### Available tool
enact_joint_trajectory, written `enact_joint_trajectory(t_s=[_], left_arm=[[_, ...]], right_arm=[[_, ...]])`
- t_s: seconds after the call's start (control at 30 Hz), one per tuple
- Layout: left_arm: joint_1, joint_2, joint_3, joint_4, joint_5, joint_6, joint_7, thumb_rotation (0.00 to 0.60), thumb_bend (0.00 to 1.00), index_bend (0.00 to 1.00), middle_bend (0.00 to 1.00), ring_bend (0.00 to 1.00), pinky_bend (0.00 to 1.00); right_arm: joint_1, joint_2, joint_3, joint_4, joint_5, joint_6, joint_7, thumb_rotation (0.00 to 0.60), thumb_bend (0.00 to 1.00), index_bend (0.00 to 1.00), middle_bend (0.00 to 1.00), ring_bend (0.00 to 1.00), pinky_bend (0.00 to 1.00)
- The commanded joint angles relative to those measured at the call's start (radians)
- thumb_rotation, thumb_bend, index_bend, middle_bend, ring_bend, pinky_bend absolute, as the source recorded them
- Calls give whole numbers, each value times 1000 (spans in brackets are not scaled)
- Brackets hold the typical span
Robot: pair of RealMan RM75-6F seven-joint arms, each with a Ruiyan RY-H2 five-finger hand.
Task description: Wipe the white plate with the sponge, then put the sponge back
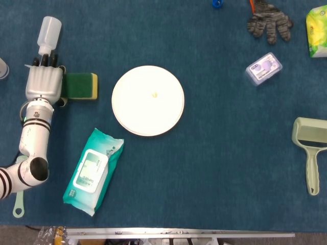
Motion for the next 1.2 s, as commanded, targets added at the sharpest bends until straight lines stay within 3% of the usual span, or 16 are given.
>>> enact_joint_trajectory(t_s=[0.03, 0.4, 0.7, 0.87, 1.03, 1.2], left_arm=[[-2, 18, -3, -35, 19, 14, -7, 575, 246, 394, 101, 3, 52], [-40, 146, -2, -292, 94, 86, 66, 585, 246, 399, 124, 6, 51], [-122, 150, 5, -432, 48, 134, 223, 589, 267, 399, 171, 26, 52], [-156, 133, 8, -461, 26, 160, 272, 593, 279, 399, 255, 110, 51], [-192, 114, 11, -469, -5, 203, 339, 600, 282, 399, 369, 281, 52], [-238, 71, 18, -462, -73, 266, 458, 600, 286, 399, 395, 303, 52]], right_arm=[[2, -1, 0, 0, -1, -2, -1, 600, 388, 389, 393, 244, 450], [18, -16, 1, 1, -7, -21, -9, 600, 388, 389, 394, 244, 450], [26, -24, 1, 5, -7, -31, -10, 600, 388, 389, 394, 244, 450], [23, -19, 1, 3, -5, -27, -9, 600, 388, 389, 394, 244, 450], [24, -20, 0, 6, -6, -30, -5, 600, 388, 389, 393, 244, 450], [29, -21, 0, 10, -9, -34, 0, 600, 388, 389, 394, 244, 450]])
